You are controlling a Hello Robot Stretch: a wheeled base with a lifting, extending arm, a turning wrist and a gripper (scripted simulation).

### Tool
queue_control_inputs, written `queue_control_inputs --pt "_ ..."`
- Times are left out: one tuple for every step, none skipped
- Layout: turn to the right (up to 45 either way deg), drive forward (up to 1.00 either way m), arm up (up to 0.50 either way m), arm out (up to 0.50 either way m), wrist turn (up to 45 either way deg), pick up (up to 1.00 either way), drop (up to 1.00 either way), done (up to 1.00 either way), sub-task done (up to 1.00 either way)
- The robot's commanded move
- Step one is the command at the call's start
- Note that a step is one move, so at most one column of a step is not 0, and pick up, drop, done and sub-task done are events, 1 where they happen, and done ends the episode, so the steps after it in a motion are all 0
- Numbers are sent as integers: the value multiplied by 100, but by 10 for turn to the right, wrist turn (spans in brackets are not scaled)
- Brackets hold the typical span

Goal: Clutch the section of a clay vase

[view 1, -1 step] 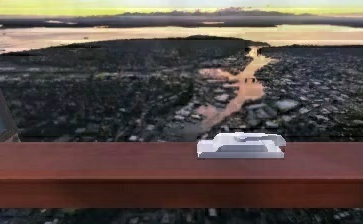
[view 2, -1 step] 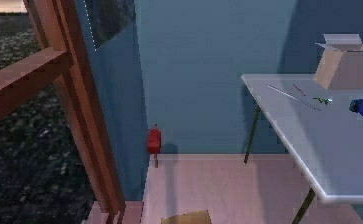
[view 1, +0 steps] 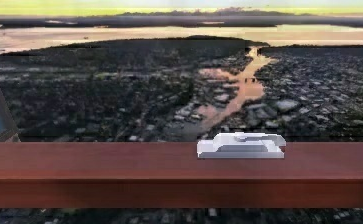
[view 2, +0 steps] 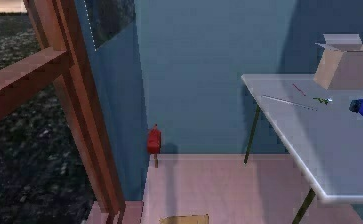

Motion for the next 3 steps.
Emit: queue_control_inputs --pt "0 0 0 44 0 0 0 0 0" --pt "0 0 0 0 450 0 0 0 0" --pt "0 0 0 0 450 0 0 0 0"
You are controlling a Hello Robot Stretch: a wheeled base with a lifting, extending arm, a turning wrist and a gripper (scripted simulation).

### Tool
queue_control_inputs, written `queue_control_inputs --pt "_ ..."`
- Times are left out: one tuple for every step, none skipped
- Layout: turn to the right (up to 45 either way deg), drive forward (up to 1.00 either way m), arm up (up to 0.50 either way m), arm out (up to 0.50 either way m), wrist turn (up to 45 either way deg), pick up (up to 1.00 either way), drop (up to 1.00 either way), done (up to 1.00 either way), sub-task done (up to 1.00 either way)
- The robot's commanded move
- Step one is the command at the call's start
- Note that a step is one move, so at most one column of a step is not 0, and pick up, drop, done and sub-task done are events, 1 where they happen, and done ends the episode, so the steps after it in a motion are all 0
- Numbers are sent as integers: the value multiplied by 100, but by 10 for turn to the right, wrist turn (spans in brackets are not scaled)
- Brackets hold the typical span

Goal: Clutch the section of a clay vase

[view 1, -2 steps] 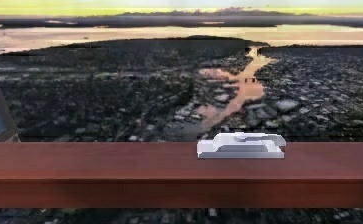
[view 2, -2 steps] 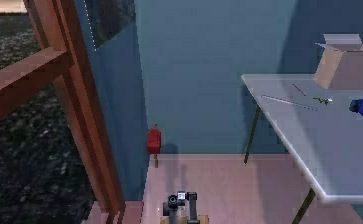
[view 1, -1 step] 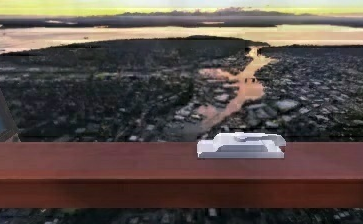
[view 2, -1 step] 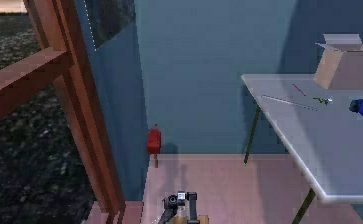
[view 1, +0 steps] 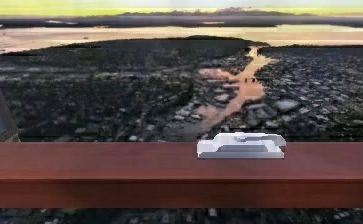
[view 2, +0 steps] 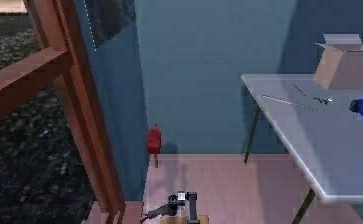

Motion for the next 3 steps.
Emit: queue_control_inputs --pt "0 0 0 0 450 0 0 0 0" --pt "0 0 0 0 450 0 0 0 0" --pt "0 0 0 0 450 0 0 0 0"
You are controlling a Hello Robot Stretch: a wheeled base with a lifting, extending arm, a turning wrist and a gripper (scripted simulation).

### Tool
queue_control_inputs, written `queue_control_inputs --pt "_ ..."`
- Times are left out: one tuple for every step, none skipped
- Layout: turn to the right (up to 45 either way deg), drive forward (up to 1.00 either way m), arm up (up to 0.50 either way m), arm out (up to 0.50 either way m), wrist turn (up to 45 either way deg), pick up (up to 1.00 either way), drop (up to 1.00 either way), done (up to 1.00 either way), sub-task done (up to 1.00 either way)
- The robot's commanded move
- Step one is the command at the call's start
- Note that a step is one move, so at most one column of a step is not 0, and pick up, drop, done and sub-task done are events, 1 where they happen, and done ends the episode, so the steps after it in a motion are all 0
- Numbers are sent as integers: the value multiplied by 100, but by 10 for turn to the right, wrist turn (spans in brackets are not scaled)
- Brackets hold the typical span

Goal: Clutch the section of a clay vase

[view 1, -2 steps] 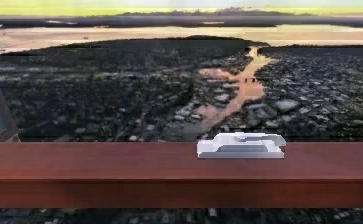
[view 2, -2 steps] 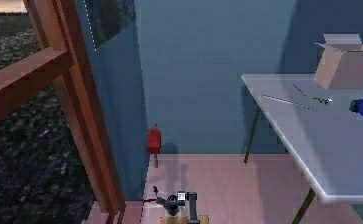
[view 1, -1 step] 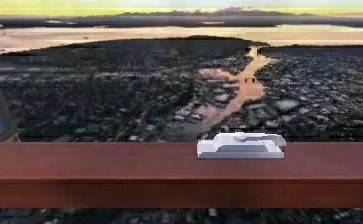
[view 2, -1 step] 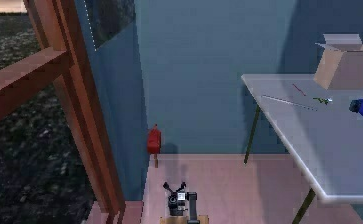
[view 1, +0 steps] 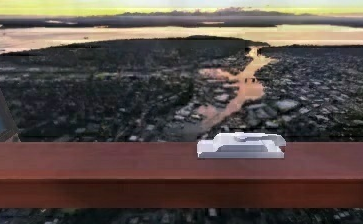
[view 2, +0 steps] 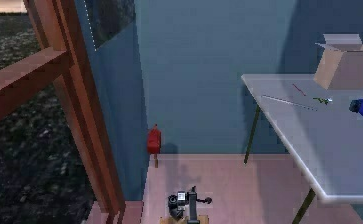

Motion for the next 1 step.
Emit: queue_control_inputs --pt "0 0 0 0 30 0 0 0 0"
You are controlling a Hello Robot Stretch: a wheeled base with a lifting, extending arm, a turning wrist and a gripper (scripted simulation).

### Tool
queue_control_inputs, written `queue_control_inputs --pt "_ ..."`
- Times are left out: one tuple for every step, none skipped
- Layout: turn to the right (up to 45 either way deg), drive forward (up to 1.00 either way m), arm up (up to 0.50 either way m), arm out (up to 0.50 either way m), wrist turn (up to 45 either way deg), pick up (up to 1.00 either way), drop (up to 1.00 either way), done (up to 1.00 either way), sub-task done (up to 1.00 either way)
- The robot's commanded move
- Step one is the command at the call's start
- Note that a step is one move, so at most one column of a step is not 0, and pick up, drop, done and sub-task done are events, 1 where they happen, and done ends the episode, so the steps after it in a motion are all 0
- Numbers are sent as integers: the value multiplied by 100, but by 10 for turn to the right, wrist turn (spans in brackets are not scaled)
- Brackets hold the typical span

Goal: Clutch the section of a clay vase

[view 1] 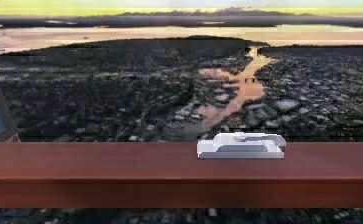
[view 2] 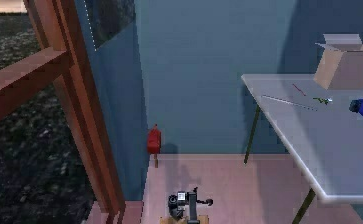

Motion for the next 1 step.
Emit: queue_control_inputs --pt "0 0 0 0 -30 0 0 0 0"
